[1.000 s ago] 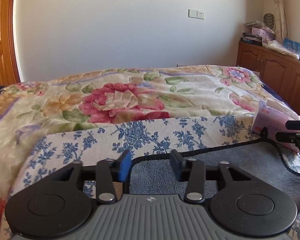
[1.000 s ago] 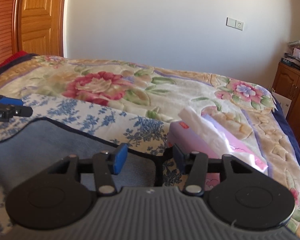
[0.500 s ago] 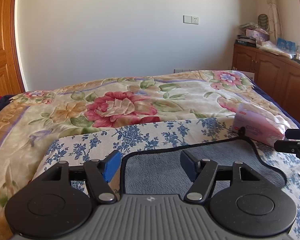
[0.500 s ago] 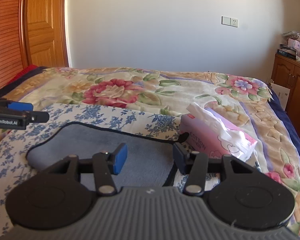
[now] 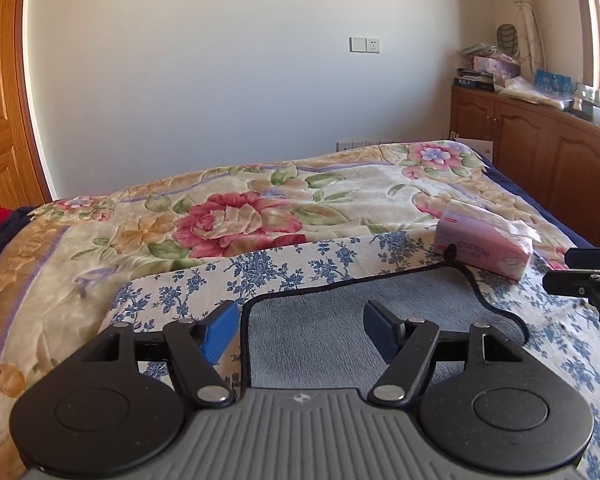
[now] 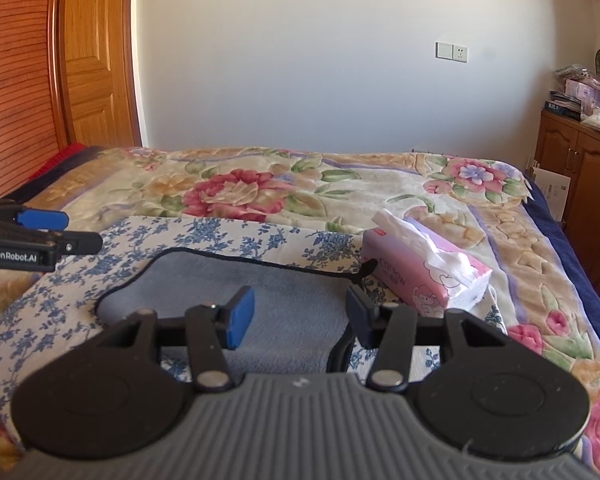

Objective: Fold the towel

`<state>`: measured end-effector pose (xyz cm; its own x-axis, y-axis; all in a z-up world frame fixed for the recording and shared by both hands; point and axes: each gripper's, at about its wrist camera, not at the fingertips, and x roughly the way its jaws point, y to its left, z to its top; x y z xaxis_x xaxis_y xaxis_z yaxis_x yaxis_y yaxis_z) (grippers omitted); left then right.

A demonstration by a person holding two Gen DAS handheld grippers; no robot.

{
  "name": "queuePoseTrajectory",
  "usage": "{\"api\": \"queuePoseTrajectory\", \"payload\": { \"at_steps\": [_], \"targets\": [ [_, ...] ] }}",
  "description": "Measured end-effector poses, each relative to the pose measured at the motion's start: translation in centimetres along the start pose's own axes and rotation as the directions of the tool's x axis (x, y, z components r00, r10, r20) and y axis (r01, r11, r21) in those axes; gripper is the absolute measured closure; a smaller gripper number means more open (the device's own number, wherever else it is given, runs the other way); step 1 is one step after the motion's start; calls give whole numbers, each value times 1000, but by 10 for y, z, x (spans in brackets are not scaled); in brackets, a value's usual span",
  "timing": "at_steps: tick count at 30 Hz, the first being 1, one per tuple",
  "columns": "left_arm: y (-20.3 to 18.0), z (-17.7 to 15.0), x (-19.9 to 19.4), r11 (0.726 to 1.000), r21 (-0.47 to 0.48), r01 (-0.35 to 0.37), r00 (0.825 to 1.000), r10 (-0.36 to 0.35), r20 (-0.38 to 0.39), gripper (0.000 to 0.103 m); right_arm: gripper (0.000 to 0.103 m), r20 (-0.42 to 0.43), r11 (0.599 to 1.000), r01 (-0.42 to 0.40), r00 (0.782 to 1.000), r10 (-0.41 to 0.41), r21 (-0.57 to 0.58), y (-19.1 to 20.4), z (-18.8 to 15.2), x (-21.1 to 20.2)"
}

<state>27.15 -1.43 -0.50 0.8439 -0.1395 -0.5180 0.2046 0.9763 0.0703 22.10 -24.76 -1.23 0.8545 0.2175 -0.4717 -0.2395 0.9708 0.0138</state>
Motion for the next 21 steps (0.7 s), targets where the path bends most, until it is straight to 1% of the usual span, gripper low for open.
{"api": "queuePoseTrajectory", "payload": {
  "at_steps": [8,11,13,15,16,18,21],
  "targets": [
    [-9,-9,-34,1000,5,5,1000,-5,8,27,50,28,1000,-4,1000,4,6,7,-4,-28],
    [-14,-15,-45,1000,13,2,1000,-2,13,25,47,34,1000,10,999,-10,7,9,-6,-36],
    [-18,-18,-53,1000,30,-2,1000,1,15,19,45,34,1000,11,999,-11,9,10,-8,-41],
    [-22,-21,-61,999,45,-7,1000,6,25,16,43,36,1000,18,999,-18,10,10,-10,-45],
    [-22,-23,-65,999,44,-5,1000,3,29,16,43,36,1000,22,999,-22,9,10,-11,-47],
    [-22,-26,-73,1000,28,1,999,-2,35,16,37,34,999,32,999,-32,7,11,-14,-50],
    [-23,-31,-82,1000,7,3,999,-4,40,14,34,35,999,46,998,-46,19,10,-17,-56]
  ]
}}
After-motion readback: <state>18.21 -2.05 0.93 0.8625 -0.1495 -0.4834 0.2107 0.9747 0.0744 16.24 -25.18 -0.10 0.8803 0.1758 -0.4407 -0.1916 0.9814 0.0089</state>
